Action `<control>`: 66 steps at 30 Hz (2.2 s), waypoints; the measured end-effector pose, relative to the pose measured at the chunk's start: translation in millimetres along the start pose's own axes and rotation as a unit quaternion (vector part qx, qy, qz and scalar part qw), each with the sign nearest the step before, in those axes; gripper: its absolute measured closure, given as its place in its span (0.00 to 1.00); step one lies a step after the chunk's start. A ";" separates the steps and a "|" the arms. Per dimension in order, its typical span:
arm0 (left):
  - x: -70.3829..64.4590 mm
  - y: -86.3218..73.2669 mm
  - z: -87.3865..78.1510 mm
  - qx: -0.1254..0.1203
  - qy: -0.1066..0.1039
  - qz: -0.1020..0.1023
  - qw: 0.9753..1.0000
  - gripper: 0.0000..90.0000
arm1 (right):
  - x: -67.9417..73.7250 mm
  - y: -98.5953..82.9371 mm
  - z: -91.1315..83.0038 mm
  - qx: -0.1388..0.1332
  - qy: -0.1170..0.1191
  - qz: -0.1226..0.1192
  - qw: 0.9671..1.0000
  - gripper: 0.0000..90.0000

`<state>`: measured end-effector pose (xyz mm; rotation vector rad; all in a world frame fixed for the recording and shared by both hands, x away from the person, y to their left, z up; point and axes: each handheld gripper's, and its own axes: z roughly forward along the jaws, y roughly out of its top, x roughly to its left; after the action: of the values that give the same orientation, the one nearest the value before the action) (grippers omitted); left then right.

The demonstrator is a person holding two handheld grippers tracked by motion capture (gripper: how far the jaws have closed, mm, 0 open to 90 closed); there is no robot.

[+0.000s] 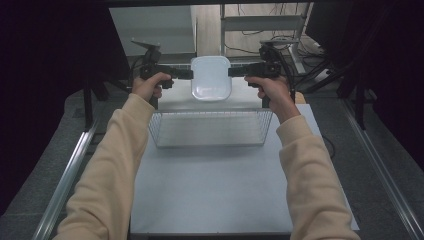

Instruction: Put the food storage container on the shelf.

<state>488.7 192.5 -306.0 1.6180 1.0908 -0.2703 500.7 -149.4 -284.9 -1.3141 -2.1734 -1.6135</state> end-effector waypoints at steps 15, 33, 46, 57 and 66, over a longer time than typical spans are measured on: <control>32.3 14.1 16.2 -0.007 -0.041 -0.094 0.995 0.87 | -30.0 13.8 13.8 0.021 0.008 0.109 0.994 0.82; 33.9 8.9 22.0 -0.017 -0.012 -0.072 0.997 0.54 | -30.7 11.2 27.3 -0.004 0.002 0.145 0.989 0.37; 4.9 -6.0 0.4 -0.052 0.059 0.014 0.997 0.23 | -1.0 3.5 10.0 -0.023 -0.045 0.063 0.997 0.18; -12.0 -41.4 -27.2 -0.033 0.100 0.077 0.991 0.22 | 10.6 -26.1 -20.3 -0.020 -0.085 -0.069 0.994 0.18; -29.7 -80.4 -35.7 -0.031 0.108 0.119 0.986 0.22 | 10.0 -60.8 -44.0 -0.044 -0.077 -0.085 0.992 0.18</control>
<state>398.8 205.3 -325.6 1.7307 1.0436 0.0995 435.8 -183.2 -304.2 -1.3532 -2.3890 -1.7399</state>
